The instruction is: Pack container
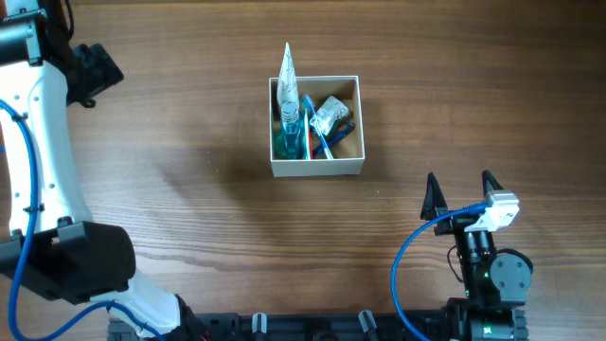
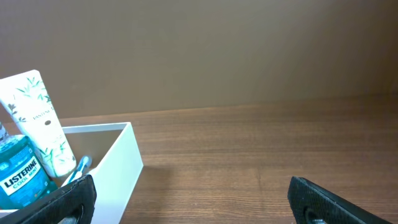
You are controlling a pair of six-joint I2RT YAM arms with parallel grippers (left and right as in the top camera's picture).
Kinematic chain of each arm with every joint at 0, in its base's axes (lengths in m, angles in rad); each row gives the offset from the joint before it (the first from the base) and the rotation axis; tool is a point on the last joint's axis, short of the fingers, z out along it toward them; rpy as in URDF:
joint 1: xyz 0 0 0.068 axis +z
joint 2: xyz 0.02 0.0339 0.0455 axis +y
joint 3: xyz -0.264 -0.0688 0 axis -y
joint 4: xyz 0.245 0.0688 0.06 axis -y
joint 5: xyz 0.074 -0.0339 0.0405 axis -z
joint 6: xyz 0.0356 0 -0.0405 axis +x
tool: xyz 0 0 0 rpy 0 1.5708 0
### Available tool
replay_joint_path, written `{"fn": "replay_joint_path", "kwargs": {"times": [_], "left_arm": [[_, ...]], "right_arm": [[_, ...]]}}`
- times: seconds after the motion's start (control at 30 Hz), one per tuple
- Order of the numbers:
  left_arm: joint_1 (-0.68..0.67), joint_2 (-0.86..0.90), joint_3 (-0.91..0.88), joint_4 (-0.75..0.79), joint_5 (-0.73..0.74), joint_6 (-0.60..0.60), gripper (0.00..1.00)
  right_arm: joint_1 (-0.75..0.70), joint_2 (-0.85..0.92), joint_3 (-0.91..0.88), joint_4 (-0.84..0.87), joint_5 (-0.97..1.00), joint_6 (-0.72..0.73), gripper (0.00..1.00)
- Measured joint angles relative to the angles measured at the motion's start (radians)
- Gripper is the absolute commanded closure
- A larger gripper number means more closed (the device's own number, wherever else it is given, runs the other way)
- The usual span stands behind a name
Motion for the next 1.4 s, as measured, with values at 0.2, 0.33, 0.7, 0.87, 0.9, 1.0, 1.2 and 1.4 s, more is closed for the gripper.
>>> {"fn": "replay_joint_path", "kwargs": {"times": [0.2,0.33,0.7,0.87,0.9,1.0,1.2,1.4], "left_arm": [[0.000,0.000,0.000,0.000,0.000,0.000,0.00],[0.000,0.000,0.000,0.000,0.000,0.000,0.00],[0.000,0.000,0.000,0.000,0.000,0.000,0.00],[0.000,0.000,0.000,0.000,0.000,0.000,0.00],[0.000,0.000,0.000,0.000,0.000,0.000,0.00],[0.000,0.000,0.000,0.000,0.000,0.000,0.00],[0.000,0.000,0.000,0.000,0.000,0.000,0.00],[0.000,0.000,0.000,-0.026,0.000,0.000,0.00]], "right_arm": [[0.000,0.000,0.000,0.000,0.000,0.000,0.00],[0.000,0.000,0.000,0.000,0.000,0.000,0.00],[0.000,0.000,0.000,0.000,0.000,0.000,0.00],[0.000,0.000,0.000,0.000,0.000,0.000,0.00],[0.000,0.000,0.000,0.000,0.000,0.000,0.00],[0.000,0.000,0.000,0.000,0.000,0.000,0.00],[0.000,0.000,0.000,0.000,0.000,0.000,0.00],[0.000,0.000,0.000,0.000,0.000,0.000,0.00]]}}
